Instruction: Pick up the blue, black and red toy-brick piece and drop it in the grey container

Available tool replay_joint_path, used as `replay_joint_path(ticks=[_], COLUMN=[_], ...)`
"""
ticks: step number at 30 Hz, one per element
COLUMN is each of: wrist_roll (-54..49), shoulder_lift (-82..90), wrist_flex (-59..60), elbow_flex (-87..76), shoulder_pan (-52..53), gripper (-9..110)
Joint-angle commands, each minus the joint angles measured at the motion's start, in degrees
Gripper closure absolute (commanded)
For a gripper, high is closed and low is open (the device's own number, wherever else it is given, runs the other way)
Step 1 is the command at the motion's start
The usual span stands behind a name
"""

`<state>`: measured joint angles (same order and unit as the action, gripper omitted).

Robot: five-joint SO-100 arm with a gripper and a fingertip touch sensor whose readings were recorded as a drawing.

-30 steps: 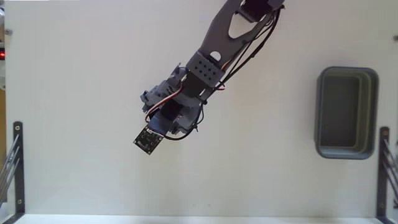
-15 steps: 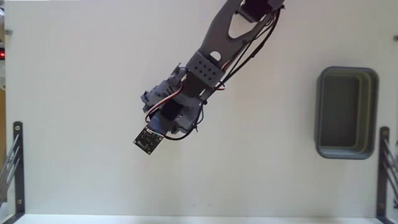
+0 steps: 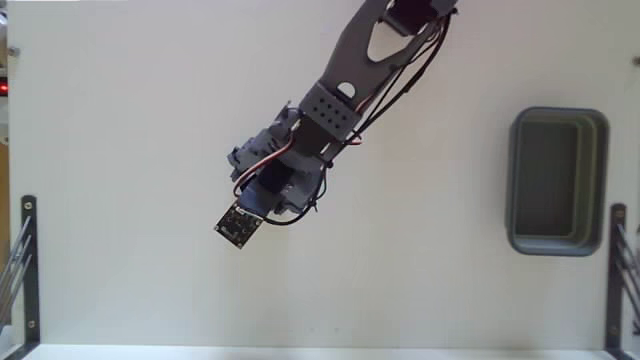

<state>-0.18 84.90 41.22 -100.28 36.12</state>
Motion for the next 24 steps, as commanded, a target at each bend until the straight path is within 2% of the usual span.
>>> replay_joint_path(ticks=[1,24], wrist_roll=[0.2,0.2], shoulder_lift=[1.6,1.6], wrist_flex=[-0.6,-0.6], elbow_flex=[0.0,0.0], shoulder_pan=[0.4,0.4], gripper=[35,41])
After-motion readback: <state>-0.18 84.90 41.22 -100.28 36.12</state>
